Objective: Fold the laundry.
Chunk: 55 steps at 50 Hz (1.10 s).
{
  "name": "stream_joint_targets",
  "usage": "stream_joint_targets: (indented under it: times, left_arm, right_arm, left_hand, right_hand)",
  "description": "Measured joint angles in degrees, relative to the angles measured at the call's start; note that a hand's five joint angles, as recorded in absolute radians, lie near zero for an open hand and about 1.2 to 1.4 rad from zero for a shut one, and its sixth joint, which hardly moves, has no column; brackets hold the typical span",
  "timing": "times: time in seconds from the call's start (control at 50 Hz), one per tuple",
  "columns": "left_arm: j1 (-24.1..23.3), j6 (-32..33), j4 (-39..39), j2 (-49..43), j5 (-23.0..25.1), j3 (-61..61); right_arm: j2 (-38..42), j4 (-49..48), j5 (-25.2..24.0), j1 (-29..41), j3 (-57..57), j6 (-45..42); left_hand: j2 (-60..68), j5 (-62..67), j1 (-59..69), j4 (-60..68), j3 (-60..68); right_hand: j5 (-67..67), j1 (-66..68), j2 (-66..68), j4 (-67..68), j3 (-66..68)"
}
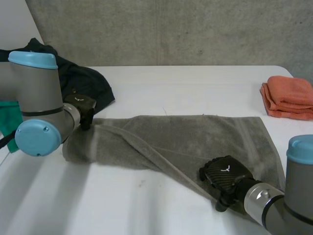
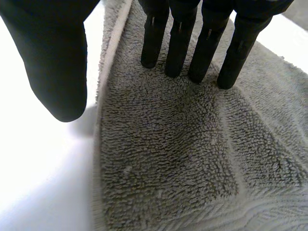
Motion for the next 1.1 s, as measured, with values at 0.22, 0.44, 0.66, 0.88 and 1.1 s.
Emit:
stream_joint_targets:
  times: [0.22, 0.44, 0.66, 0.88, 1.1]
  left_arm:
    - [0.17, -0.11, -0.12, 0.32, 0.18, 0.03]
    - [-0.78, -0.16, 0.44, -0.1, 1.42, 2.3]
    - [-2.38, -6.71, 7.01, 4.64, 2.77, 15.28]
    - [-1.85, -17.41, 25.3, 15.87, 6.76, 3.15]
    - [-1.8, -12.58, 26.5, 16.18, 5.55, -18.95]
  right_arm:
    - [3.29, -7.51, 3.39, 2.23, 0.86, -0.51]
    - [4.58, -12.05, 7.82, 2.81, -3.13, -1.03]
    - [3.64, -13.59, 9.9, -3.13, -30.15, 0.54]
    - [1.67, -9.05, 8.04, -6.64, -44.45, 9.12]
    - [4.61, 2.9, -0.6, -9.33, -34.72, 7.23]
  left_hand:
    - [0.0, 0.0, 0.0, 0.0, 0.0]
    - [0.0, 0.0, 0.0, 0.0, 0.0]
    - [0.0, 0.0, 0.0, 0.0, 0.0]
    - [0.0, 0.0, 0.0, 0.0, 0.0]
    - [0.0, 0.0, 0.0, 0.0, 0.01]
  right_hand:
    - [28.75, 23.81, 28.14, 27.43, 27.4]
    - [37.64, 31.77, 36.49, 37.45, 36.93]
    - [37.83, 31.77, 36.49, 37.53, 37.12]
    - [38.14, 31.77, 36.49, 37.54, 37.13]
    - [38.14, 31.77, 36.49, 37.55, 37.13]
